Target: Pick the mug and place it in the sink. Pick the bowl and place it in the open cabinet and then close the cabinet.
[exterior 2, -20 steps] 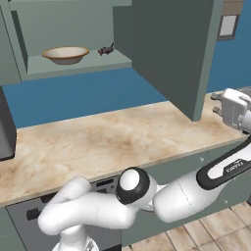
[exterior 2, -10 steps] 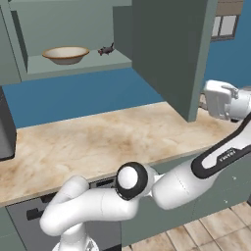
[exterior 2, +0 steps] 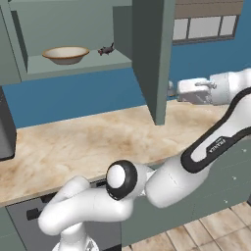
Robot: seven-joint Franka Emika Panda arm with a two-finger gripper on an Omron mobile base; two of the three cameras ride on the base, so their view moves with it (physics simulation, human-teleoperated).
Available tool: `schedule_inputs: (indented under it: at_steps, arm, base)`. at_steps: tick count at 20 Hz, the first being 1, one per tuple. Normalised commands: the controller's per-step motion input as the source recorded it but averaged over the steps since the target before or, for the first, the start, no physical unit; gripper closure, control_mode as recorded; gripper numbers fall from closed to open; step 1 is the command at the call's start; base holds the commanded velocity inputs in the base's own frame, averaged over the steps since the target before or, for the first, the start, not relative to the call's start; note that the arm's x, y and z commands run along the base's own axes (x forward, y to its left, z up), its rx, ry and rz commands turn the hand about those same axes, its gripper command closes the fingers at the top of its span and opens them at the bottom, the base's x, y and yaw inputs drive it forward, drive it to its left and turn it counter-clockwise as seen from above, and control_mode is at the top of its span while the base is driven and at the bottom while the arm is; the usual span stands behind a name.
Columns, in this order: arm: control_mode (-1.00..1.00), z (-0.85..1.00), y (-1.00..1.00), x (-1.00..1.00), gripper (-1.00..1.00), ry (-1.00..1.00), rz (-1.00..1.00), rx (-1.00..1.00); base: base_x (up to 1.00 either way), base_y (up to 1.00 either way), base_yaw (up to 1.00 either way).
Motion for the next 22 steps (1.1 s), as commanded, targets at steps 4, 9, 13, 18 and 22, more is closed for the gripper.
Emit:
schedule_inputs:
  at_steps: [4, 9, 13, 18, 22]
  arm:
    - [-1.0, -0.4, 1.0, -0.95, -1.0, -0.65, -0.07, 0.0]
    - [-1.0, -0.86, 1.0, -0.33, -1.0, -0.64, -0.17, 0.12]
    - [-1.0, -0.97, 1.0, 0.4, -1.0, -0.42, -0.23, 0.27]
    - [-1.0, -0.51, 1.0, 0.61, -1.0, -0.52, -0.15, 0.23]
    - [-1.0, -0.19, 1.0, 0.47, -1.0, -0.62, -0.16, 0.2]
  base:
    - [0.0, 0.0, 0.0]
    - [0.0, 0.0, 0.0]
    - [0.0, 0.0, 0.0]
    - [0.0, 0.0, 0.0]
    - [0.0, 0.0, 0.0]
